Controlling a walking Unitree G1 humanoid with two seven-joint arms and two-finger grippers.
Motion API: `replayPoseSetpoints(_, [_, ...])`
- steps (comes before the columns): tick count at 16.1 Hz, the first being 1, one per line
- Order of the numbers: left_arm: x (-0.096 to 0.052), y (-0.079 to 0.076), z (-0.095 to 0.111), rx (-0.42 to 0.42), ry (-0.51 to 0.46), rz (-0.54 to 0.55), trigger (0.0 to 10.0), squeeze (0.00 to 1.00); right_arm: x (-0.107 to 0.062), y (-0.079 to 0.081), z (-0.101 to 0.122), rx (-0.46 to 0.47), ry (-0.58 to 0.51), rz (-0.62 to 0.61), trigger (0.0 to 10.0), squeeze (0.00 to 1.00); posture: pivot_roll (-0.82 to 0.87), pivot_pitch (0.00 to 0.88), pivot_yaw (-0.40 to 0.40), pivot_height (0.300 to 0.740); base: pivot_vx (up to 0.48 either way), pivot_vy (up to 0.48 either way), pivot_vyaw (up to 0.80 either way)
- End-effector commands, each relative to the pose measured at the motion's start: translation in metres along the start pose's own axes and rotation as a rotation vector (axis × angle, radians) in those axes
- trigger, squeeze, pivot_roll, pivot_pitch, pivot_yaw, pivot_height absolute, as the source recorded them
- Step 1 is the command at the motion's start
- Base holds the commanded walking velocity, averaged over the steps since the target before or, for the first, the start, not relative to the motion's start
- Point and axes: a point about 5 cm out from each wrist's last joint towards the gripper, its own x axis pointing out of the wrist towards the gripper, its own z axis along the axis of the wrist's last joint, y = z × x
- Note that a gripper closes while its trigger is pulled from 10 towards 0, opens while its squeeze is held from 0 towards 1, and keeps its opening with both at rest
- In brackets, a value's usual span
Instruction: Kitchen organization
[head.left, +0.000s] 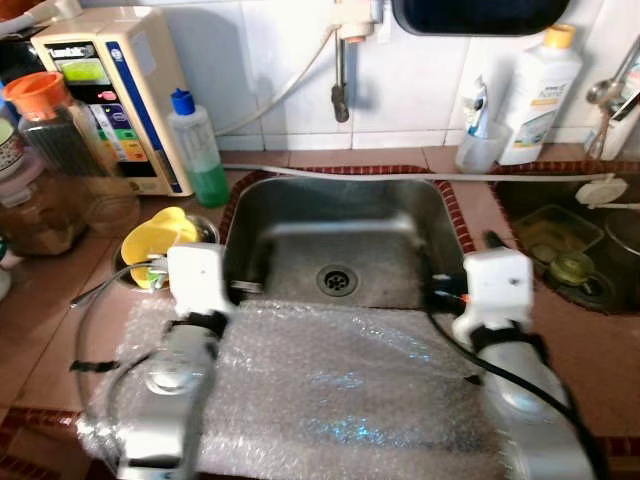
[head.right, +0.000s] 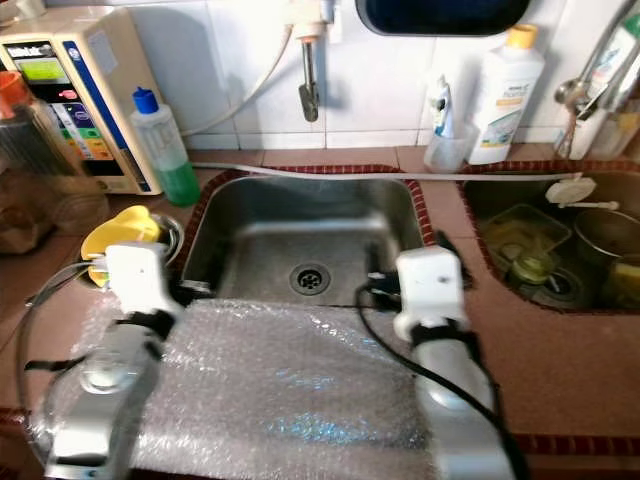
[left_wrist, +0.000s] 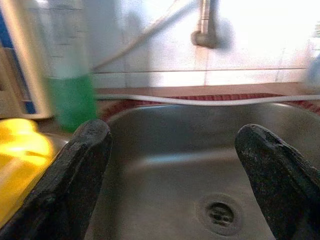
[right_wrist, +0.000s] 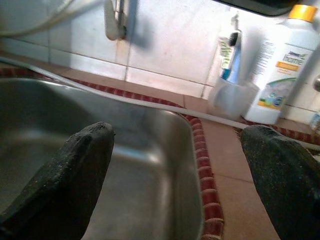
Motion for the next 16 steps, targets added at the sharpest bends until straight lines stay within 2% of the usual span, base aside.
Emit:
replayPoseSetpoints(1, [-0.002, 0.008, 0.003, 0.020, -0.003, 0.028, 10.0, 0.00, 0.001, 0.005, 0.007, 0.011, -0.026, 0.011, 10.0, 0.00, -0.03, 0.048, 0.065, 0.740, 0.000, 0.000, 0.00])
replayPoseSetpoints(12, [-0.004, 0.015, 0.006, 0.065, -0.008, 0.053, 10.0, 0.00, 0.003, 0.010, 0.012, 0.009, -0.060, 0.033, 10.0, 0.00, -0.02, 0.044, 0.067, 0.740, 0.000, 0.000, 0.00])
replayPoseSetpoints(16, [-0.012, 0.023, 0.007, 0.084, -0.018, 0.070, 10.0, 0.00, 0.002, 0.008, 0.012, 0.006, -0.064, 0.033, 10.0, 0.00, -0.01, 0.032, 0.059, 0.740, 0.000, 0.000, 0.00])
